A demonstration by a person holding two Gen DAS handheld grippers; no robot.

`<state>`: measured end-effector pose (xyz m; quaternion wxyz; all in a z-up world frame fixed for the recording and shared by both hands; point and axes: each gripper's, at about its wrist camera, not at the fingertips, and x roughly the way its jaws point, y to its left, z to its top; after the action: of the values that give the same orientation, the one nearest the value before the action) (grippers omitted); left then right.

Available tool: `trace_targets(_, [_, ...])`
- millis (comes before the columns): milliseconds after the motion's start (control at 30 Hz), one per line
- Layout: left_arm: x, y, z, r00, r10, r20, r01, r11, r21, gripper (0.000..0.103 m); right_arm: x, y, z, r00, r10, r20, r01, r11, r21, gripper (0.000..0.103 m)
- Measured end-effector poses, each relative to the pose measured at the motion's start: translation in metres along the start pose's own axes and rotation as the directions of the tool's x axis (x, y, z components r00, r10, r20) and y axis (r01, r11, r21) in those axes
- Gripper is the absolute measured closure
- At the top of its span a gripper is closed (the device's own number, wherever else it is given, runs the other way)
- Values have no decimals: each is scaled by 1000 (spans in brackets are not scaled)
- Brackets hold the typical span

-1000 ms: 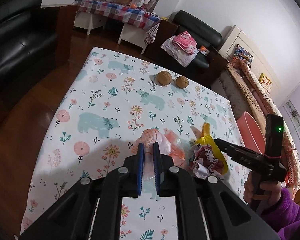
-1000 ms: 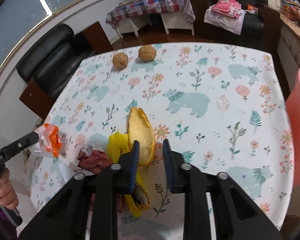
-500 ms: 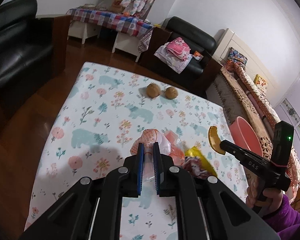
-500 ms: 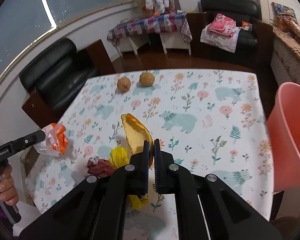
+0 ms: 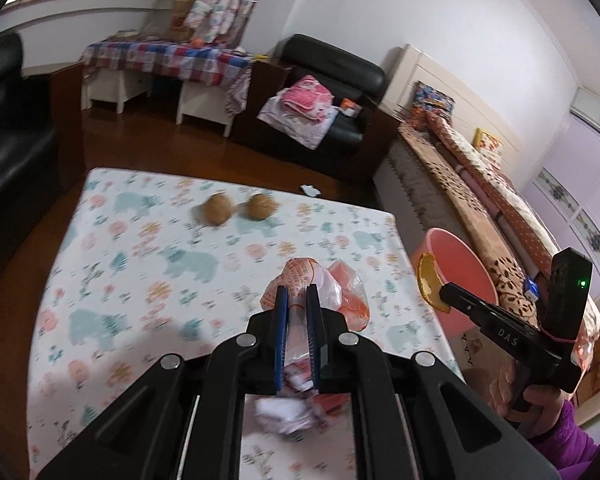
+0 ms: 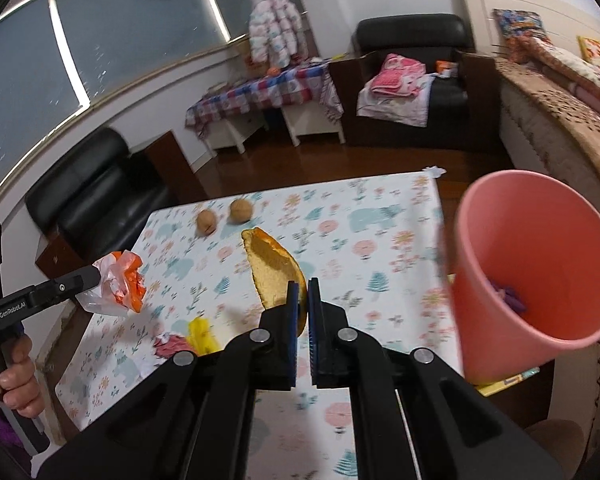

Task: Collect trash
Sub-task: 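Carry the clear bag and banana peel over the pink bucket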

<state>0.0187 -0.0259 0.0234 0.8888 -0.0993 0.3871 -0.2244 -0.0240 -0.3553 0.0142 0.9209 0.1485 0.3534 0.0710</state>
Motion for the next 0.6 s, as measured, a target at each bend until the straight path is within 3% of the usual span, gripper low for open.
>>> trace_targets(600, [78,-145,30,984,-160,-76,172,966,195,95,-47,-131,1,976,-188,106,158,958,238,98])
